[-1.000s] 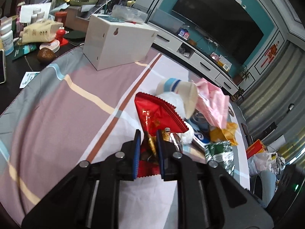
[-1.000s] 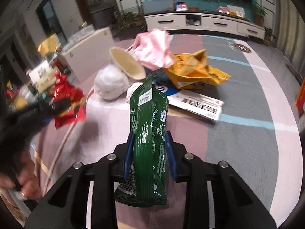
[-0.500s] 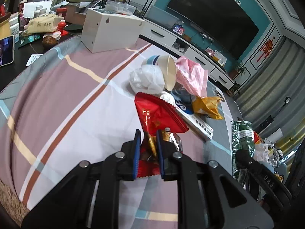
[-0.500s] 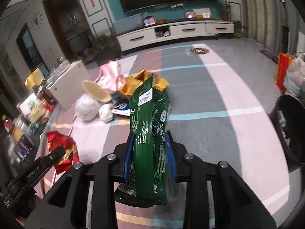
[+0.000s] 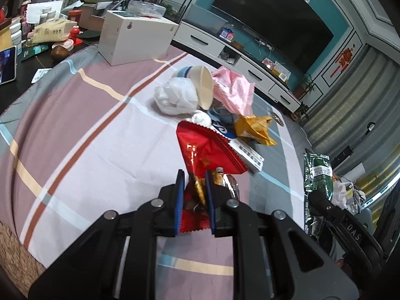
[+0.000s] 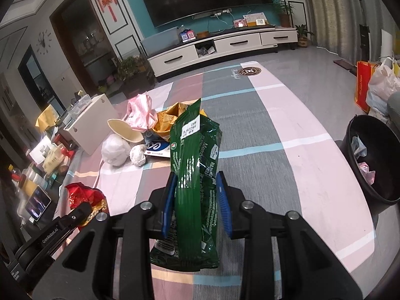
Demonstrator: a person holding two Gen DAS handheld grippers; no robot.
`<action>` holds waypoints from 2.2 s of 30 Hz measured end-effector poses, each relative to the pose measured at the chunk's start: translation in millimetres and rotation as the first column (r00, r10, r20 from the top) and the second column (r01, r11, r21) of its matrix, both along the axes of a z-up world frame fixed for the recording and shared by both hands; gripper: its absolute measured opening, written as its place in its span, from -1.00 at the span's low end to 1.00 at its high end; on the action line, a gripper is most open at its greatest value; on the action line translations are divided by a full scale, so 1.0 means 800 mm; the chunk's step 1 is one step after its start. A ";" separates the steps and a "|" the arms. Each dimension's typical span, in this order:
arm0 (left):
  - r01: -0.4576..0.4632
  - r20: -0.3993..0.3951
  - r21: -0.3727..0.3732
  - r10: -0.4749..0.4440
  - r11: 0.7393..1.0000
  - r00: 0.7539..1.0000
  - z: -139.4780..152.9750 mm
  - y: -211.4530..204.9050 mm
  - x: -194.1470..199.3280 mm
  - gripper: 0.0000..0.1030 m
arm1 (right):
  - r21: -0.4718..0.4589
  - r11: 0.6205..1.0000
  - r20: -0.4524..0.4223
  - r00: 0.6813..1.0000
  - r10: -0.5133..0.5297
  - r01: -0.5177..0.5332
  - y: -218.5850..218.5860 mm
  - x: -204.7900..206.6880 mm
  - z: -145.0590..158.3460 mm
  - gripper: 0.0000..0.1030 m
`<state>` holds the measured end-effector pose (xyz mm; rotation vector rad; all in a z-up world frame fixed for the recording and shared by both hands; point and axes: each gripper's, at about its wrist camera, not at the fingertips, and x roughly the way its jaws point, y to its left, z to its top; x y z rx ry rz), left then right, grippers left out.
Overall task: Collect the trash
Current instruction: 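Carry the green snack bag and red wrapper over to the black bin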
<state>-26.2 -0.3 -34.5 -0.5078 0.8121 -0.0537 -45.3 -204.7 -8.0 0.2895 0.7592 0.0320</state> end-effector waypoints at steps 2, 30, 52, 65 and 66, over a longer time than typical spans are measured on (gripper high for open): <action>0.016 -0.001 -0.014 -0.016 1.000 1.000 0.002 -0.004 -0.001 -0.66 | 0.007 1.000 0.008 1.000 -0.009 0.009 -0.003 -0.006 0.004 -0.37; 0.113 0.114 0.020 -0.114 0.993 0.987 0.063 -0.065 -0.003 -0.66 | -0.076 0.996 0.255 0.967 -0.024 0.045 -0.040 -0.009 0.125 -0.37; 0.160 0.113 0.054 -0.165 0.986 0.980 0.069 -0.126 0.052 -0.66 | -0.109 0.991 0.304 0.952 -0.043 0.080 -0.090 0.076 0.121 -0.37; 0.237 0.137 0.063 -0.244 0.969 0.960 0.082 -0.178 0.057 -0.66 | -0.042 0.985 0.295 0.944 -0.147 0.166 -0.140 0.066 0.115 -0.37; 0.240 0.137 0.064 -0.247 0.969 0.959 0.081 -0.180 0.057 -0.66 | -0.040 0.985 0.295 0.944 -0.151 0.170 -0.142 0.065 0.116 -0.37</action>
